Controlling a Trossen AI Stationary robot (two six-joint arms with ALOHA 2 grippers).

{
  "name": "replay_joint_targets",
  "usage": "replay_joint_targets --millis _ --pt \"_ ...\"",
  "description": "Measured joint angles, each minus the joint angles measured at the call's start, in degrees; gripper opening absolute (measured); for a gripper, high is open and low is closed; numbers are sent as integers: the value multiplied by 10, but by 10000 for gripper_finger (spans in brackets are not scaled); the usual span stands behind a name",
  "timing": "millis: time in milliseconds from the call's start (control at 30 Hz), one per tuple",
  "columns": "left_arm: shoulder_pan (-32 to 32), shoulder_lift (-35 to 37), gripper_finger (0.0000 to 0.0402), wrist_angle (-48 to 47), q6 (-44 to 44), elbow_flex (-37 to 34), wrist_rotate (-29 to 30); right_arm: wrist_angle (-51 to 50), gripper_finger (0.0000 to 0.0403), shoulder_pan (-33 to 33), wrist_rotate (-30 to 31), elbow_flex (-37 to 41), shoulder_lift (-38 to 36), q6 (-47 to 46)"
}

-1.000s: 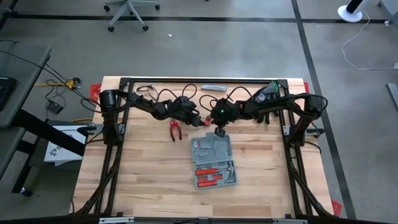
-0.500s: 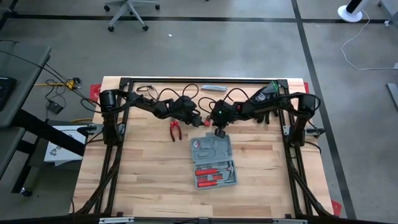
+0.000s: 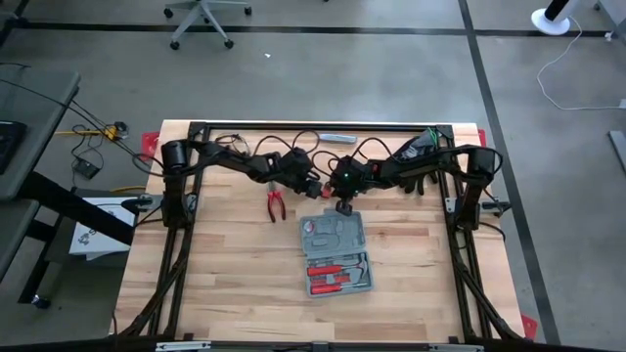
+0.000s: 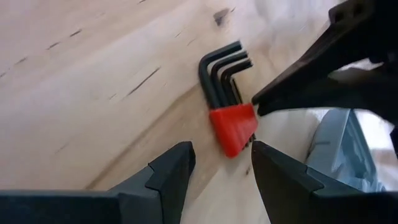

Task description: Prefit tool cases

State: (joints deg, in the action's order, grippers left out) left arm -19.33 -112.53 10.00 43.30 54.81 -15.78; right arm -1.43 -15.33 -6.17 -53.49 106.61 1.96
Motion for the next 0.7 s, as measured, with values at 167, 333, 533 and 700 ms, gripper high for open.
replay_joint_targets --millis 167,333,533,700 --pt "3 -22 165 7 0 9 -3 3 0 0 -6 0 0 4" --pt "3 -23 165 8 1 9 -6 -15 0 0 -6 0 0 7" --pt "8 -23 165 8 8 9 0 7 0 0 -13 0 12 10" --pt "9 -23 165 8 15 9 2 34 0 0 -20 -1 30 5"
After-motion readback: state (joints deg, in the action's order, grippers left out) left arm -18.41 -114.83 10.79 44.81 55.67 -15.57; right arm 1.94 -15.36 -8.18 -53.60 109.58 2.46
